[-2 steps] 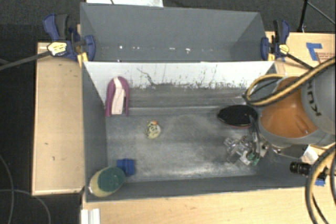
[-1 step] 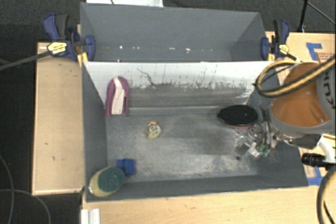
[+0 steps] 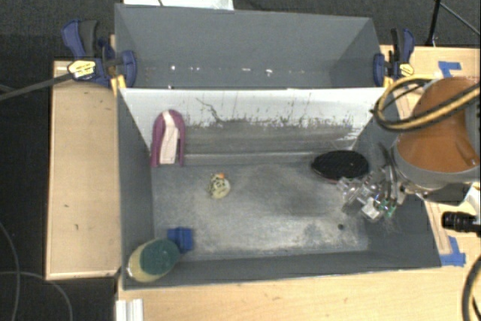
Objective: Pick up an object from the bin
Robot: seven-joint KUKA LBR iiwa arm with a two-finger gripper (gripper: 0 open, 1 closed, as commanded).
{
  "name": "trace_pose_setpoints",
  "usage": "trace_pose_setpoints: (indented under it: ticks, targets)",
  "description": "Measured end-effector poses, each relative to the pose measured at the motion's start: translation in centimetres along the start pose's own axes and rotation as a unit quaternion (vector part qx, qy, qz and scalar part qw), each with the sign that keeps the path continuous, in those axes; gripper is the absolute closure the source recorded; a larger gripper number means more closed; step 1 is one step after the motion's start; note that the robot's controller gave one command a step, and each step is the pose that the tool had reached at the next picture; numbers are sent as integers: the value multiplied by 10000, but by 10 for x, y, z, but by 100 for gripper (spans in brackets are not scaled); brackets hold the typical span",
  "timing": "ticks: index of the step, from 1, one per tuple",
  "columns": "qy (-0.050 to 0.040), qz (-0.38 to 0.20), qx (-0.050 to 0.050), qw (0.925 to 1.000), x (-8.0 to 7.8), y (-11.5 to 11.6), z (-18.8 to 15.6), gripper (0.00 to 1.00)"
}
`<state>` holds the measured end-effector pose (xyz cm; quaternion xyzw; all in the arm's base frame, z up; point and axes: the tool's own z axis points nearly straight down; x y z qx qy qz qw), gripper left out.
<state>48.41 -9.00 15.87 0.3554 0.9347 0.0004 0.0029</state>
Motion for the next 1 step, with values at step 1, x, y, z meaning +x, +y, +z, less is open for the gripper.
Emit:
trace_pose_setpoints:
  ticks: [1]
  targets:
    - [2, -48, 2, 10000, -1, 0, -9, 100]
